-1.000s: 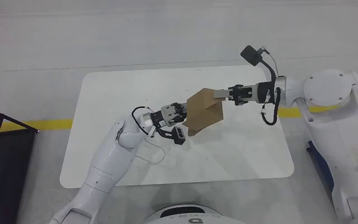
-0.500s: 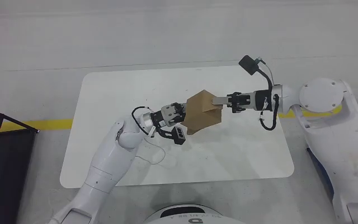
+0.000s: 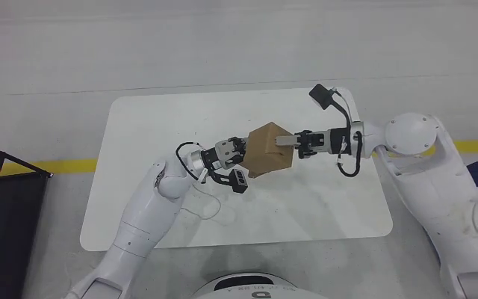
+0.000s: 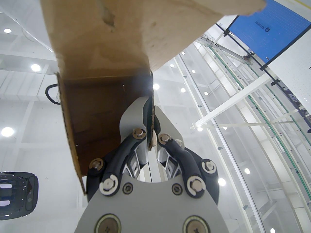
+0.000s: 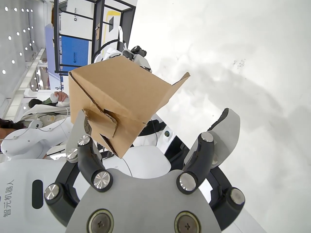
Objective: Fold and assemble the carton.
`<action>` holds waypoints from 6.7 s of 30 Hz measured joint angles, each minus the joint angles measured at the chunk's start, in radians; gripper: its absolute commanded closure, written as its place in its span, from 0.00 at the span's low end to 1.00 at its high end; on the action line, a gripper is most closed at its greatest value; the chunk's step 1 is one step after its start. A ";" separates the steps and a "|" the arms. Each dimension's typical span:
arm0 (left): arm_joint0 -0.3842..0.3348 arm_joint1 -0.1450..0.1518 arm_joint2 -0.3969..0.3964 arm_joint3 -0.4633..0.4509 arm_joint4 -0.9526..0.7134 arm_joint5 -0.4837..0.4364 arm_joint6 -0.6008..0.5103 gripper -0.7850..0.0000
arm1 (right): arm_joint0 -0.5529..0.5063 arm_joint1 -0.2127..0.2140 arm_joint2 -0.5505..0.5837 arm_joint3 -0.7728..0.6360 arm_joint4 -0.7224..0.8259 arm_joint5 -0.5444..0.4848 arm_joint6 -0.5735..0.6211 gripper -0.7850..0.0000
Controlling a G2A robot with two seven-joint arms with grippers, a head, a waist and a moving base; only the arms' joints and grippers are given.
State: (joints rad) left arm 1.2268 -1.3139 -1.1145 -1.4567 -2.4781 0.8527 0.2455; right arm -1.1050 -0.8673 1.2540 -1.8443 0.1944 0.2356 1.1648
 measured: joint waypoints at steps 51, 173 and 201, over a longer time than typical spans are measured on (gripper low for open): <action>0.000 0.000 0.000 0.000 0.000 0.000 0.000 1.00 | -0.141 0.027 0.080 -0.059 0.005 -0.029 -0.021 0.33; -0.111 0.012 -0.006 0.077 -0.030 -0.025 0.091 1.00 | -0.299 0.015 0.360 0.028 0.387 -0.435 -0.324 0.00; -0.841 -0.031 0.946 0.025 0.235 -0.349 1.071 0.00 | -0.473 -0.002 0.516 0.054 0.412 -0.478 -0.370 0.00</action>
State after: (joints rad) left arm 0.3862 -1.3452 -0.1686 -1.4313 -2.2432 0.5036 1.3166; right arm -1.5785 -0.8692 1.7698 -1.7905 0.6063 -0.2422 0.7950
